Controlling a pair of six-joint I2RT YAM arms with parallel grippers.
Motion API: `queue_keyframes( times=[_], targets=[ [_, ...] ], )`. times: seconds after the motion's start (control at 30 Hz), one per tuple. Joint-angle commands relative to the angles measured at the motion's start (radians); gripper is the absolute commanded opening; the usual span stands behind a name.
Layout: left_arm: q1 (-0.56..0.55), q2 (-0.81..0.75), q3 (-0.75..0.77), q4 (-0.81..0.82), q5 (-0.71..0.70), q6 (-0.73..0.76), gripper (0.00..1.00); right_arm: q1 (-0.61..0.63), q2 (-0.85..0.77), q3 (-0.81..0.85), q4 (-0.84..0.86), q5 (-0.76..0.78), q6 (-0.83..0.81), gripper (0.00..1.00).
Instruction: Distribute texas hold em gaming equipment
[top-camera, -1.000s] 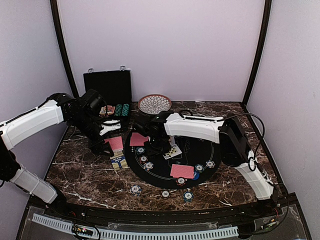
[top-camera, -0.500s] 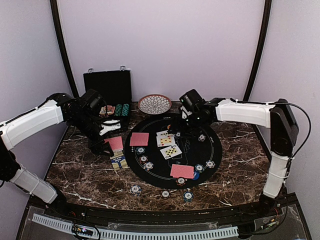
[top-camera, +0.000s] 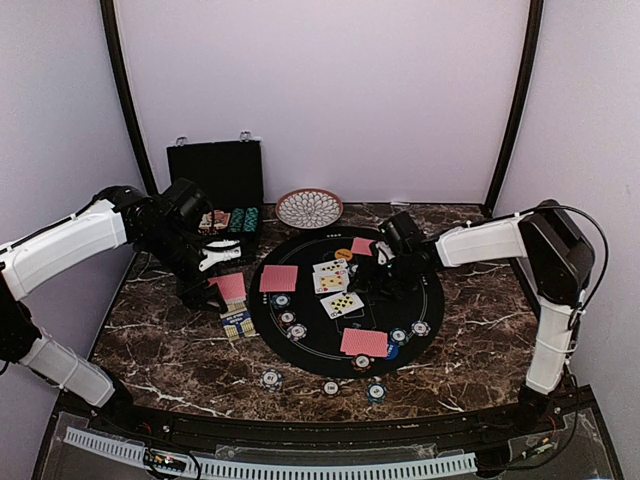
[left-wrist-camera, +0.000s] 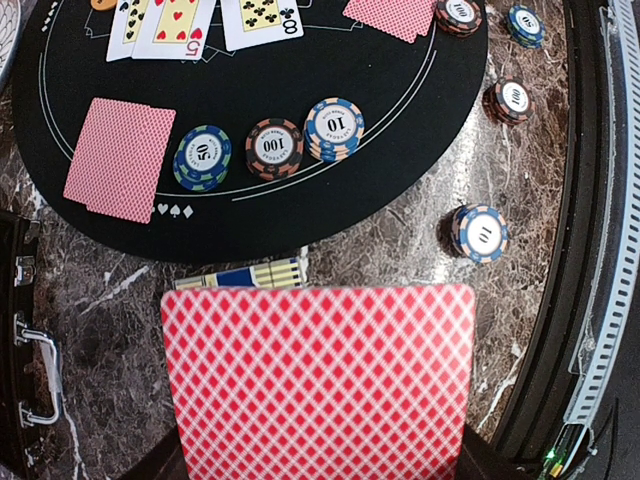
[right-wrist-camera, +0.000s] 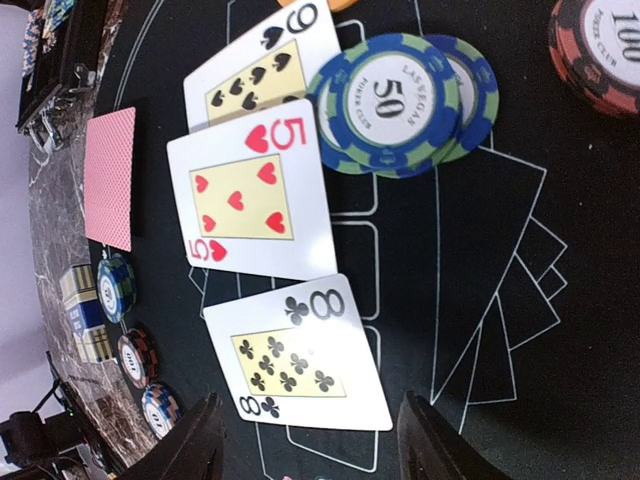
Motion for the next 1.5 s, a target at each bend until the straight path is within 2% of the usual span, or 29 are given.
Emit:
queue_keyframes(
  times=[0.0, 0.63, 1.0, 1.27, 1.3, 1.33, 1.37, 1.4, 1.47],
  targets=[
    [0.001, -0.03, 0.009, -0.021, 0.011, 0.011, 0.0, -0.012, 0.025, -0.05, 0.105, -0.023, 0.007, 0.59],
    [0.001, -0.023, 0.011, -0.022, 0.012, 0.014, 0.0, 0.085, -0.023, -0.17, 0.212, -0.023, 0.007, 0.59],
    [0.001, -0.027, 0.004, -0.022, 0.017, 0.013, 0.0, 0.093, -0.12, -0.111, 0.102, -0.023, 0.007, 0.59],
    [0.001, -0.017, 0.013, -0.016, 0.036, 0.004, 0.0, 0.164, -0.214, -0.055, 0.21, -0.023, 0.007, 0.59],
    [0.002, -0.012, 0.014, -0.016, 0.042, 0.003, 0.0, 0.18, -0.205, -0.042, 0.24, 0.139, 0.007, 0.59],
    [0.003, -0.009, 0.017, -0.016, 0.044, 0.002, 0.0, 0.196, -0.192, -0.029, 0.268, -0.047, 0.007, 0.81],
    [0.003, -0.007, 0.018, -0.016, 0.049, 0.0, 0.0, 0.213, -0.178, -0.015, 0.297, -0.088, -0.063, 0.82],
    [0.002, -0.005, 0.022, -0.017, 0.05, -0.001, 0.0, 0.229, -0.161, -0.001, 0.326, -0.109, 0.22, 0.83],
    [0.002, -0.004, 0.025, -0.014, 0.053, -0.005, 0.0, 0.262, -0.125, 0.041, 0.362, -0.141, 0.283, 0.84]
  ],
)
